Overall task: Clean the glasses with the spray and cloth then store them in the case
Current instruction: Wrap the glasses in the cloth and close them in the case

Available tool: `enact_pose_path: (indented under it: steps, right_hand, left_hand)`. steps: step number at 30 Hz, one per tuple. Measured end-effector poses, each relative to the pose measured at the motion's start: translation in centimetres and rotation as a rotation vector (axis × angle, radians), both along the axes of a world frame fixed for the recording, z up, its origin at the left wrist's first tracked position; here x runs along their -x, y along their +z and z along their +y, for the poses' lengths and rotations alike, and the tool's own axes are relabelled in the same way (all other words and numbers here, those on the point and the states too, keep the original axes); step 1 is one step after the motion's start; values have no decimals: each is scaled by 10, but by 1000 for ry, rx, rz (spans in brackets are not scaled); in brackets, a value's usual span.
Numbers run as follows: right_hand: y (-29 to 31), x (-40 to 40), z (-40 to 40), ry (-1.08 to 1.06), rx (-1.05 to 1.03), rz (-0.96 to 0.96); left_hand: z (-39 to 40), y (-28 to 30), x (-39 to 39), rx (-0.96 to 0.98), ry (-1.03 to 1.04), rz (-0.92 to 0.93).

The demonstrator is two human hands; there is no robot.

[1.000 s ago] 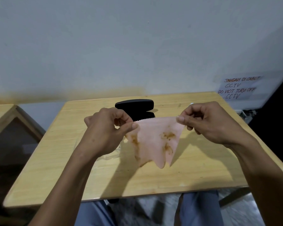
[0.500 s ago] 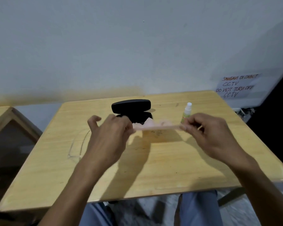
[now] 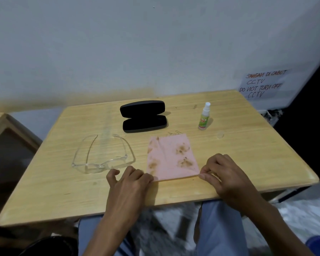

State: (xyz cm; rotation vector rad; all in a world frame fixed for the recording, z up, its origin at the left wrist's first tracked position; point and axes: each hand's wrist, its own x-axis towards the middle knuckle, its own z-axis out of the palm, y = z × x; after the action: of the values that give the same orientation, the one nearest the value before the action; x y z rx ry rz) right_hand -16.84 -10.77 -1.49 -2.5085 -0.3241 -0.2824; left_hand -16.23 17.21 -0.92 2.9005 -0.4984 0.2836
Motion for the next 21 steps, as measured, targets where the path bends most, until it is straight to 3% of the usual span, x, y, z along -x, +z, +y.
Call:
enact_pose_path:
  steps: [13,17,21]
  right_hand:
    - [-4,11,0,-27,70,-92]
    - [8,8,10,-68,-46,-83]
    - [25,-14,49,-86,-212,-70]
  left_hand:
    - [-6,1,10,77,1,-23]
    - [2,16,9,207,55,-74]
    - [32,43,-5,371,244,-207]
